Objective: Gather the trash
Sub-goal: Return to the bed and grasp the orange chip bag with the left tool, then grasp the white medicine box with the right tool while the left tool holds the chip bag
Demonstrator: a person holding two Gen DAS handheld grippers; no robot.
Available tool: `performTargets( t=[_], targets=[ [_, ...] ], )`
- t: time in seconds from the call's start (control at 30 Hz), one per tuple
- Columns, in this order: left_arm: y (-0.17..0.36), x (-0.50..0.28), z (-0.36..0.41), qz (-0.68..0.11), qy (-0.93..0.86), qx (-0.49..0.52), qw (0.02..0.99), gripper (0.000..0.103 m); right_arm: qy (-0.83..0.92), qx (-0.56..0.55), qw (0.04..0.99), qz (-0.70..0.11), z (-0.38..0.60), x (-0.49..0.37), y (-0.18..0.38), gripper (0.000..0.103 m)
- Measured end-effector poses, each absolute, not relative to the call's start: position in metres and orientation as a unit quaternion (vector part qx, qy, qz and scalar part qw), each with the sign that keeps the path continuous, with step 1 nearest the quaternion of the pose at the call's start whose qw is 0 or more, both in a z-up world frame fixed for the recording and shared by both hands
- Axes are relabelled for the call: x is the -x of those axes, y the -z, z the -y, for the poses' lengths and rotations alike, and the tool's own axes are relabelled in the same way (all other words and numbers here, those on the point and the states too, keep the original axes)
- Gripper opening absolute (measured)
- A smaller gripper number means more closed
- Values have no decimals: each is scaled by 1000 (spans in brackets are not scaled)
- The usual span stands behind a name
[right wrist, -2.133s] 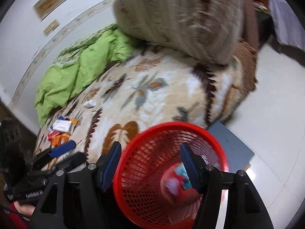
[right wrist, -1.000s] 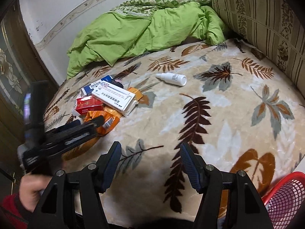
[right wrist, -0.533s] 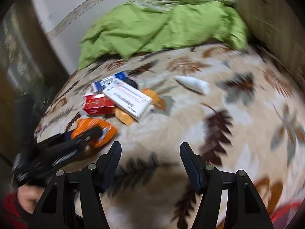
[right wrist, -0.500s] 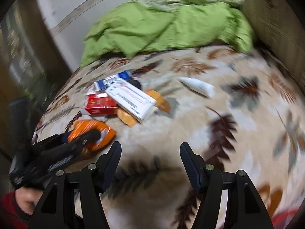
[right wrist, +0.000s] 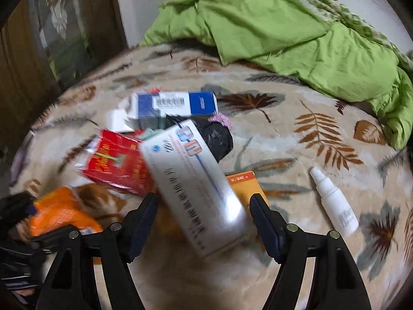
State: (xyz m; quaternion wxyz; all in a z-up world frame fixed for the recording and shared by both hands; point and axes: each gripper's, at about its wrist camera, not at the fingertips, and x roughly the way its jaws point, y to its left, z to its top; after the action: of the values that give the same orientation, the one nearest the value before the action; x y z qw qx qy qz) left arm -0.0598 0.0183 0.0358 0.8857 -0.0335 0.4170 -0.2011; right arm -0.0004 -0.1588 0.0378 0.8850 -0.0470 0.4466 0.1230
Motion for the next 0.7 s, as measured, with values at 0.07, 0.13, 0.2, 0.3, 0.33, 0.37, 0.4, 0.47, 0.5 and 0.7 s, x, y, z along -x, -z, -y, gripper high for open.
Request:
performTargets(
  t=[0.07, 0.13, 0.2, 0.3, 0.33, 0.37, 0.4, 0.47, 0.5, 0.7],
  targets=[
    [-34, 58, -20, -420, 200, 39, 884, 49, -125, 37, 884, -450, 160, -1, -33, 75],
    [-34, 57, -19, -419, 197, 39, 885, 49, -112, 31, 888, -444, 159, 5, -34, 68],
    [-35, 58, -19, -418, 196, 38, 887, 49, -100, 24, 892, -439, 157, 13, -38, 66],
    [-36, 61, -19, -412, 191, 33, 890, 49, -80, 6, 901, -427, 155, 33, -47, 63],
    [-38, 63, -19, -409, 190, 32, 892, 49, -68, -10, 904, -422, 156, 44, -50, 62],
    [-39, 64, -19, -405, 188, 31, 894, 49, -63, -23, 906, -419, 157, 50, -52, 62],
    [-40, 66, -18, -401, 187, 29, 896, 49, -57, -44, 907, -415, 159, 59, -54, 62],
    [-44, 70, -17, -394, 185, 23, 900, 49, -38, -67, 908, -412, 160, 72, -55, 62],
    [-45, 71, -17, -392, 185, 22, 901, 49, -33, -80, 908, -411, 160, 77, -55, 62],
    [-60, 87, -19, -378, 190, 20, 906, 49, -16, -136, 905, -402, 161, 111, -58, 62]
  ],
)
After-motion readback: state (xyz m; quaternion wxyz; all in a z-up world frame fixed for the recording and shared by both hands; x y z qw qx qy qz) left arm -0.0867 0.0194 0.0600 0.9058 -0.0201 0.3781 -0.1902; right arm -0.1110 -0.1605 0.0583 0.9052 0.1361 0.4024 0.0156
